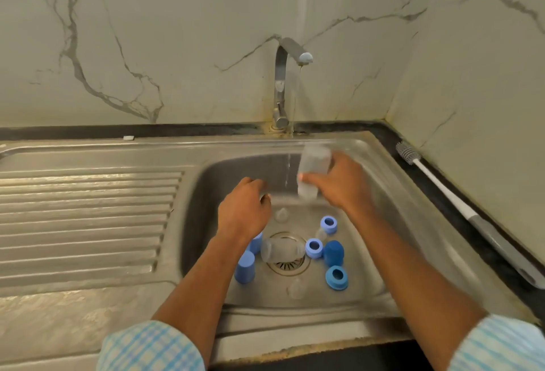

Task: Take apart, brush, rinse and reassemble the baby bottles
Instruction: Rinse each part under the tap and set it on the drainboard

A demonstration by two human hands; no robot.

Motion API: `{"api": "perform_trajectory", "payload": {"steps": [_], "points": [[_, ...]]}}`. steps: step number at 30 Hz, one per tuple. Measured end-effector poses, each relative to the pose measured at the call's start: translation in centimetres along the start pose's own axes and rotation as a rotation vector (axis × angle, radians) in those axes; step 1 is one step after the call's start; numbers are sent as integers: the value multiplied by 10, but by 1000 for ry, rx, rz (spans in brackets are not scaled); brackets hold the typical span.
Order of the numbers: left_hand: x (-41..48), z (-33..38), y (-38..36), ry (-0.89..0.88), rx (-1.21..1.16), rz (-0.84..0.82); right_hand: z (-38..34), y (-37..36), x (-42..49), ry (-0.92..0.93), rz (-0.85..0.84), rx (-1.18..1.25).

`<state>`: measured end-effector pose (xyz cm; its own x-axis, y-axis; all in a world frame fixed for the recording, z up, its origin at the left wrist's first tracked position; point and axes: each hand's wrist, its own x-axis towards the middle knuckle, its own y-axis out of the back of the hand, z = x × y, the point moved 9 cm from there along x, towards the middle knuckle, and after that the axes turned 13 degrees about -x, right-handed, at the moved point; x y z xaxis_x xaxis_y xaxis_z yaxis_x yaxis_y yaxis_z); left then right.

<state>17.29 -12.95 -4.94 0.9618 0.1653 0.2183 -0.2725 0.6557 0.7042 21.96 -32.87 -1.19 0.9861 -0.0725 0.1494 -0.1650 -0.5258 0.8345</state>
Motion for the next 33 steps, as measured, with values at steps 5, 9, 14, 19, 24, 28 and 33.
{"api": "perform_trajectory", "payload": {"steps": [5, 9, 14, 19, 24, 28, 33], "points": [[0, 0, 3, 13, 17, 13, -29, 35, 3, 88, 195, 130], [0, 0, 5, 15, 25, 22, -3, -22, 1, -69, -64, -9], [2, -2, 7, 27, 10, 53, -47, 52, -11, 139, 398, 257], [0, -3, 9, 35, 11, 68, -31, -5, -7, 12, -43, 74], [0, -6, 11, 66, 18, 79, -43, 22, -16, 92, 189, 169], [3, -8, 15, 114, -19, 100, -18, -45, -16, 6, -112, 93], [1, -20, 13, 210, -168, 122, -26, -38, -23, 94, -35, 239]]}}
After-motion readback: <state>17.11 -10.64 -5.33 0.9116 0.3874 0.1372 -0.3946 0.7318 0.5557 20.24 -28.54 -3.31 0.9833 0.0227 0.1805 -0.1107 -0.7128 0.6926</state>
